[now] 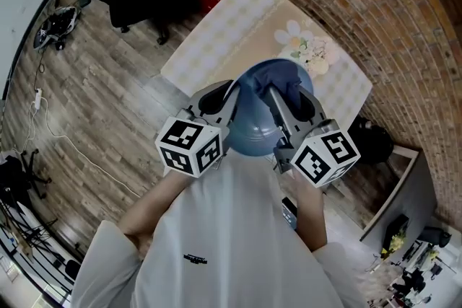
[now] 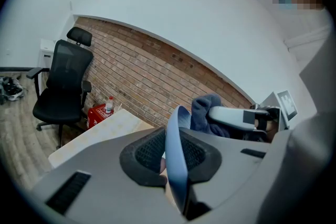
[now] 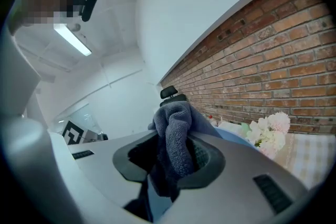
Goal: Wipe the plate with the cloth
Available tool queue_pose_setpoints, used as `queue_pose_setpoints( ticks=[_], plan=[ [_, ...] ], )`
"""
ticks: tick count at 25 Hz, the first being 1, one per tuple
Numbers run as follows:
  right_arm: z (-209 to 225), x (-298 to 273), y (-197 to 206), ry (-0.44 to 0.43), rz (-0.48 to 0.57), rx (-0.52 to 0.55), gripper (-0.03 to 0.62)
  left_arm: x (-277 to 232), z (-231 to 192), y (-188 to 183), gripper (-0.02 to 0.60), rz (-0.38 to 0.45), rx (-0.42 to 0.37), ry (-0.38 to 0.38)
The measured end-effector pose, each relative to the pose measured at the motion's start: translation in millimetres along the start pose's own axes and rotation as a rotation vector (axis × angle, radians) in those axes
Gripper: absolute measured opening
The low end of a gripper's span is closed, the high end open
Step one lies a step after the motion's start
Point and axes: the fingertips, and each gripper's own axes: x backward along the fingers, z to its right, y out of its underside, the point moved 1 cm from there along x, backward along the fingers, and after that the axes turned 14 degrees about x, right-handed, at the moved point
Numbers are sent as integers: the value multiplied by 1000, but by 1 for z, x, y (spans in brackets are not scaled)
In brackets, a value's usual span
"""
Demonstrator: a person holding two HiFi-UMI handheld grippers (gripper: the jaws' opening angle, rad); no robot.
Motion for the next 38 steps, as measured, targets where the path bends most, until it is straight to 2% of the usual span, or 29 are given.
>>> queue_pose_setpoints(
  ticks=[4,8,10,17,29,38],
  plan=[
    [-17,-4,-3,-68,7,32,120,-2,1,5,43,-23,-28,-6],
    [-27,-12,2,-92,-25,55,120,-2,14,11,43,-45,-108,14],
    [-22,-13,3,-58,-38,64,120,0,19,13,43,-57,-133,30],
    [15,-2,2,81,-40,36,120,7,22,13,43,-56,-143,48],
    [45,15,6,170,-58,18,120,12,22,10,41,-43,-135,61],
    [68,35,27,238,-92,-26,120,15,18,5,40,-32,-142,57]
  ],
)
